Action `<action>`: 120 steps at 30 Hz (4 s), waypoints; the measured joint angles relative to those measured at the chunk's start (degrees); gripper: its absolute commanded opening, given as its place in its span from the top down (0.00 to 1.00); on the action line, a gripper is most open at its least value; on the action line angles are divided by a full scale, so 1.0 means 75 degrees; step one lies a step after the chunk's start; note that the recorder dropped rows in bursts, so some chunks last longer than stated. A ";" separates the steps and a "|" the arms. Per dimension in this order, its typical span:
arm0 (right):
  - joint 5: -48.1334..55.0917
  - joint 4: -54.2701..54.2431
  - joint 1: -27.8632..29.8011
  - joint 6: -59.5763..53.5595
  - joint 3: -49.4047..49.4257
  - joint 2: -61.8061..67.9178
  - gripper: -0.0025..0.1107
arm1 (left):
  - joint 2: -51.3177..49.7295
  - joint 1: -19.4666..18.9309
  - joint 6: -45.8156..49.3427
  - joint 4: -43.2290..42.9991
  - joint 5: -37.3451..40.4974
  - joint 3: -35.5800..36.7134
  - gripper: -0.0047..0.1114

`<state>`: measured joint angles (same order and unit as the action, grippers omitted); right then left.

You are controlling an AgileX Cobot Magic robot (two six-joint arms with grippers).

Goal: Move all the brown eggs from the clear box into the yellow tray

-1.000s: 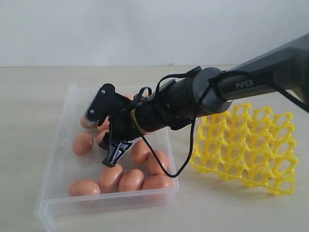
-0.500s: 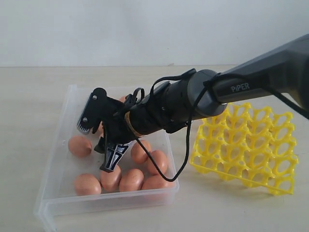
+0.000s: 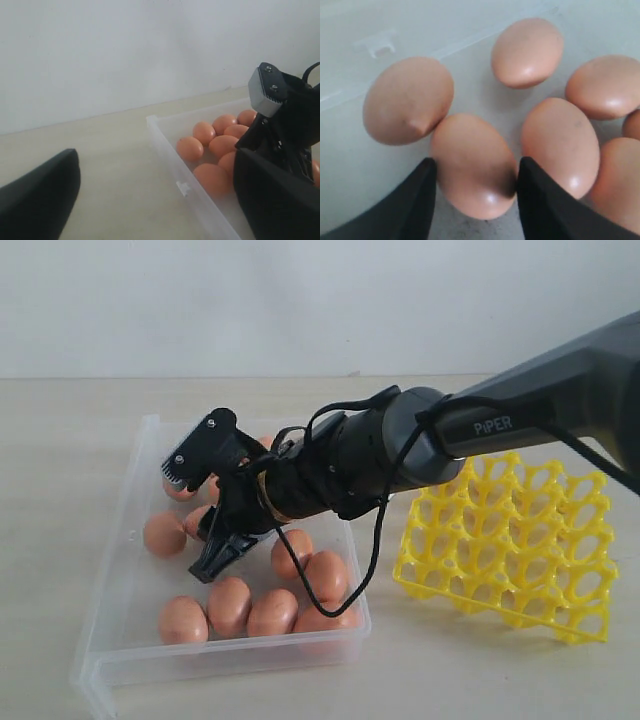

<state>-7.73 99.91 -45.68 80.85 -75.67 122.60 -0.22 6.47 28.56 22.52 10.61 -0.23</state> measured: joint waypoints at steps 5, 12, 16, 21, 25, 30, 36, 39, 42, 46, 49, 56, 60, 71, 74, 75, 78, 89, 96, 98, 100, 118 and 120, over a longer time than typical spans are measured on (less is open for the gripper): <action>-0.0438 0.0000 0.0000 0.0088 0.0000 0.0017 0.82 | 0.0000 0.0000 0.0000 0.0000 0.0000 0.0000 0.29; -0.0418 0.0000 0.0000 -0.0810 0.0000 0.0079 0.82 | 0.0000 0.0000 0.0000 0.0000 0.0000 0.0000 0.29; 0.0725 -0.0101 0.0000 -0.0342 0.0047 -0.0219 0.79 | 0.0000 0.0000 0.0000 0.0000 0.0000 0.0000 0.29; 0.2820 -0.2402 0.0000 -0.0412 0.0045 -0.1070 0.46 | 0.0000 0.0000 0.0000 0.0000 0.0000 0.0000 0.29; 0.4800 -0.5692 0.0036 -0.3031 -0.0282 -0.1362 0.46 | 0.0000 0.0000 0.0000 0.0000 0.0000 0.0000 0.29; 0.6001 -1.0077 0.0531 -0.5584 -0.0514 -0.1362 0.49 | 0.0000 0.0000 0.0000 0.0000 0.0000 0.0000 0.29; 0.5434 -1.2658 0.1009 -0.6499 -0.0811 -0.1348 0.49 | 0.0000 0.0000 0.0000 0.0000 0.0000 0.0000 0.29; 0.5318 -1.3257 0.1082 -0.6566 -0.1171 -0.1235 0.49 | 0.0000 0.0000 0.0000 0.0000 0.0000 0.0000 0.29; 0.5306 -1.3526 0.1082 -0.6577 -0.1578 -0.1021 0.49 | 0.0000 0.0000 0.0000 0.0000 0.0000 0.0000 0.29; 0.5306 -1.3643 0.1082 -0.6577 -0.1941 -0.0587 0.49 | 0.0000 0.0000 0.0000 0.0000 0.0000 0.0000 0.29; 0.5356 -1.3699 0.1082 -0.6562 -0.2022 -0.0250 0.49 | 0.0000 0.0000 0.0000 0.0000 0.0000 0.0000 0.29; 0.5289 -1.3658 0.1082 -0.6353 -0.2023 0.0072 0.49 | 0.0000 0.0000 0.0000 0.0000 0.0000 0.0000 0.29; 0.5120 -1.3321 0.1082 -0.5971 -0.2053 0.0200 0.49 | 0.0000 0.0000 0.0000 0.0000 0.0000 0.0000 0.29; 0.4372 -1.3275 0.1354 -0.5270 -0.2080 0.0489 0.49 | 0.0000 0.0000 0.0000 0.0000 0.0000 0.0000 0.29; 0.4318 -1.3258 0.1478 -0.5071 -0.2080 0.0489 0.49 | 0.0000 0.0000 0.0000 0.0000 0.0000 0.0000 0.29; 0.4318 -1.3227 0.1506 -0.5106 -0.2080 0.0489 0.49 | 0.0000 0.0000 0.0000 0.0000 0.0000 0.0000 0.29; 0.4384 -1.3212 0.1506 -0.5255 -0.2080 0.0489 0.49 | 0.0000 0.0000 0.0000 0.0000 0.0000 0.0000 0.29; 0.4153 -1.2892 0.1512 -0.4986 -0.2124 0.0767 0.59 | 0.0000 0.0000 0.0000 0.0000 0.0000 0.0000 0.29; 0.4152 -1.2253 0.1524 -0.5840 -0.2124 0.0799 0.98 | 0.0000 0.0000 0.0000 0.0000 0.0000 0.0000 0.29; 0.3867 -1.2189 0.1509 -0.6657 -0.2035 0.0799 0.98 | 0.0000 0.0000 0.0000 0.0000 0.0000 0.0000 0.29; 0.2730 -1.1904 0.1400 -0.7312 -0.1539 0.0749 0.98 | 0.0000 0.0000 0.0000 0.0000 0.0000 0.0000 0.29; -0.8129 -1.2232 0.1209 -0.9607 0.3012 0.0154 0.98 | 0.0000 0.0000 0.0000 0.0000 0.0000 0.0000 0.29; -0.8129 -1.2422 0.1209 -0.9890 0.3412 -0.0116 0.98 | 0.0000 0.0000 0.0000 0.0000 0.0000 0.0000 0.29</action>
<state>-68.70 6.75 -36.61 6.68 -50.08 121.74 -0.22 6.47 28.56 22.52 10.61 -0.23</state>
